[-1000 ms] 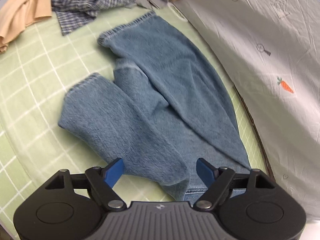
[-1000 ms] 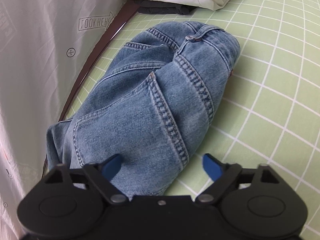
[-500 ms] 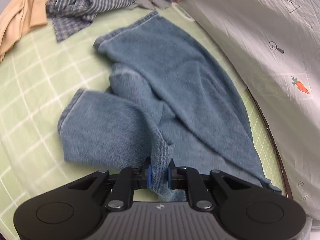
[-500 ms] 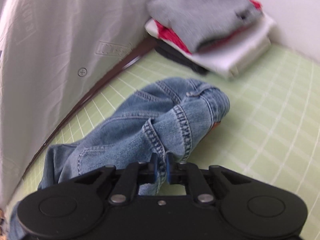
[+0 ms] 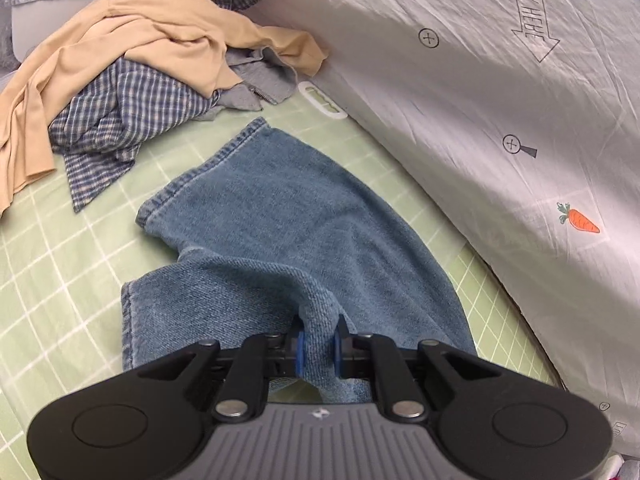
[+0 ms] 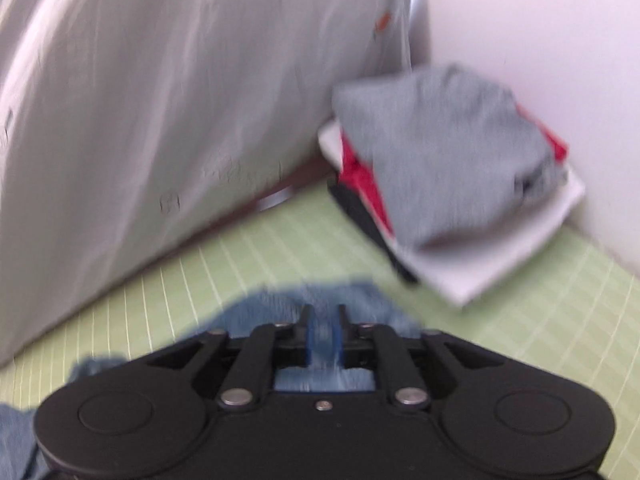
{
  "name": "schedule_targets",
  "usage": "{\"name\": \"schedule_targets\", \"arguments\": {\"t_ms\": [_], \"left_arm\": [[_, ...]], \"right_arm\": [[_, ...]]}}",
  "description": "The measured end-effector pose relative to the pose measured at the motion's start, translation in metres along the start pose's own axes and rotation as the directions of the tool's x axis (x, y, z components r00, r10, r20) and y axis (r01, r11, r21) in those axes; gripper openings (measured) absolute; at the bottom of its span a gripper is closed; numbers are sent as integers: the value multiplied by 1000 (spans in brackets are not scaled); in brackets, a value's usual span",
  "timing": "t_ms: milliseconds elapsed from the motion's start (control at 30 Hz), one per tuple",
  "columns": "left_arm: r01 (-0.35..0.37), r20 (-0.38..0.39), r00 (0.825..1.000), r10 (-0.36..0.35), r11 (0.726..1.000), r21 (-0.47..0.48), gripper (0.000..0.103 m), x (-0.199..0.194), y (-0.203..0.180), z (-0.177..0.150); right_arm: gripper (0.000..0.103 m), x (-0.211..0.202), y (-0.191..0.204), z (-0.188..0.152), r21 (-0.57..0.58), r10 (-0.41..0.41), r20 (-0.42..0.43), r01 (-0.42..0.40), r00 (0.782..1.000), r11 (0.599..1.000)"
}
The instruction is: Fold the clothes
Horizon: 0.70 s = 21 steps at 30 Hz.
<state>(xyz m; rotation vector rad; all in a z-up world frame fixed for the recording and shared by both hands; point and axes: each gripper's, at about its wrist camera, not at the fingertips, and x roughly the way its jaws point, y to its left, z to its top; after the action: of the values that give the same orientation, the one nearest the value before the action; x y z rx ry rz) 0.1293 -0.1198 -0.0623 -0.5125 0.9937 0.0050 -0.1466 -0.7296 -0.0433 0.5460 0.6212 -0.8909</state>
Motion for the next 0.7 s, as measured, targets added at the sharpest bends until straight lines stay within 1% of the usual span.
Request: {"name": "schedule_targets", "arguments": {"t_ms": [33, 67, 100, 167, 233, 300, 333, 367, 400, 467, 500, 533, 567, 600, 633, 667, 700], "left_arm": [[-3, -5, 1000, 3, 1000, -2, 14, -2, 4, -4], [-7, -9, 1000, 7, 1000, -4, 14, -3, 7, -6], [-11, -13, 1000, 11, 1000, -6, 14, -3, 10, -8], [-17, -21, 1000, 17, 1000, -9, 14, -5, 16, -13], [-22, -29, 999, 22, 1000, -10, 14, -6, 20, -17], [-28, -36, 999, 27, 1000, -8, 14, -7, 23, -21], [-30, -38, 999, 30, 1000, -5, 14, -7, 23, -22], [-31, -38, 999, 31, 1000, -2, 14, -7, 23, -22], [-32, -39, 999, 32, 999, 0, 14, -7, 23, -23], [-32, -38, 999, 32, 999, 1, 14, -8, 24, -23], [-31, -36, 999, 31, 1000, 0, 14, -8, 24, -23], [-30, -35, 999, 30, 1000, -2, 14, -9, 24, -22], [-29, -34, 999, 29, 1000, -3, 14, -9, 24, -22], [-30, -32, 999, 30, 1000, -4, 15, -9, 24, -22], [-30, -31, 999, 30, 1000, -6, 15, -9, 24, -22], [-29, -29, 999, 29, 1000, -7, 15, -10, 24, -23], [-27, -25, 999, 27, 1000, -7, 15, -11, 24, -23]], "right_arm": [[29, 4, -3, -12, 32, 3, -33, -2, 999, 999], [41, 7, -6, -23, 68, 8, -64, -4, 998, 998], [48, 9, -8, -35, 116, 15, -86, -5, 996, 993], [80, 11, -13, -55, 206, 34, -124, -8, 992, 979], [92, 15, -17, -74, 306, 72, -158, -21, 985, 952], [96, 21, -20, -89, 406, 135, -185, -49, 973, 912], [101, 24, -20, -96, 455, 163, -189, -61, 968, 889], [103, 26, -20, -102, 500, 193, -188, -75, 963, 862], [103, 29, -20, -108, 541, 226, -179, -96, 958, 836], [103, 33, -18, -117, 600, 263, -172, -111, 949, 792], [103, 35, -16, -121, 616, 283, -177, -118, 943, 779], [102, 36, -14, -123, 620, 299, -182, -126, 937, 774], [89, 36, -12, -123, 613, 311, -189, -136, 931, 778], [80, 37, -10, -122, 605, 325, -204, -142, 924, 783], [61, 37, -9, -121, 609, 343, -205, -155, 917, 778], [46, 35, -8, -120, 610, 352, -199, -165, 915, 775], [38, 32, -5, -118, 592, 342, -197, -166, 919, 788]]}}
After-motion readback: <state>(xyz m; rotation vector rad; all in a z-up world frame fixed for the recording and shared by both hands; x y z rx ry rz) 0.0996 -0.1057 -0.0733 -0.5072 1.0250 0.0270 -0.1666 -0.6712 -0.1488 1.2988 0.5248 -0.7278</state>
